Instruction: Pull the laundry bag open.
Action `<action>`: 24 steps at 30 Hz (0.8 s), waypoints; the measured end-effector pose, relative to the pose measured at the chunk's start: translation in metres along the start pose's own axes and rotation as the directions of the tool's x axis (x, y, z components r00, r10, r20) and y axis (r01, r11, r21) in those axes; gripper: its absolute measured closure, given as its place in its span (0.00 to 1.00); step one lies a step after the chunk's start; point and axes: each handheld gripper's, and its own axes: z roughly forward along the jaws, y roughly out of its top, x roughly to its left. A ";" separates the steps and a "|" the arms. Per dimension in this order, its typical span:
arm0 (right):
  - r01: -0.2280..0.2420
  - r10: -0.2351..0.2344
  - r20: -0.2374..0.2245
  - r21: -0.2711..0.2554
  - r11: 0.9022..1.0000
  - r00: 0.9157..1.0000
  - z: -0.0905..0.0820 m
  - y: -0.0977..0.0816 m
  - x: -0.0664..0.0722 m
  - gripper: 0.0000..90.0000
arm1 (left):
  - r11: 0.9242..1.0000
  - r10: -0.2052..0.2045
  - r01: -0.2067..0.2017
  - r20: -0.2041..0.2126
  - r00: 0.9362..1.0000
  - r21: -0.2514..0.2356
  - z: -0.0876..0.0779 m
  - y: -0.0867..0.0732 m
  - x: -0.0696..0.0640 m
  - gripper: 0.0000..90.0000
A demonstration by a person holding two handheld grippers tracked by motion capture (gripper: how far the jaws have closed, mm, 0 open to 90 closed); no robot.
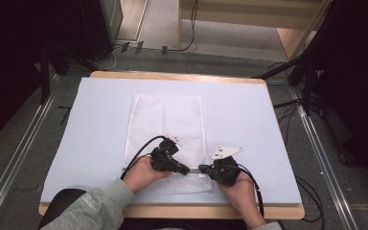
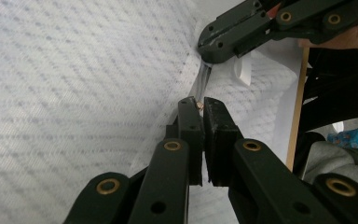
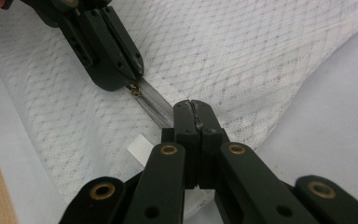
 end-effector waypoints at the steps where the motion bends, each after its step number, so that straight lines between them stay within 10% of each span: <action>1: -0.001 0.001 -0.001 0.000 1.000 1.000 0.000 0.000 0.000 1.00 | 1.000 0.010 -0.010 -0.005 1.000 0.008 -0.002 -0.001 0.000 0.98; 24: -0.014 0.014 -0.006 0.003 1.000 1.000 0.000 0.000 0.000 1.00 | 0.999 -0.034 0.034 0.000 0.999 -0.002 -0.029 -0.019 0.010 0.98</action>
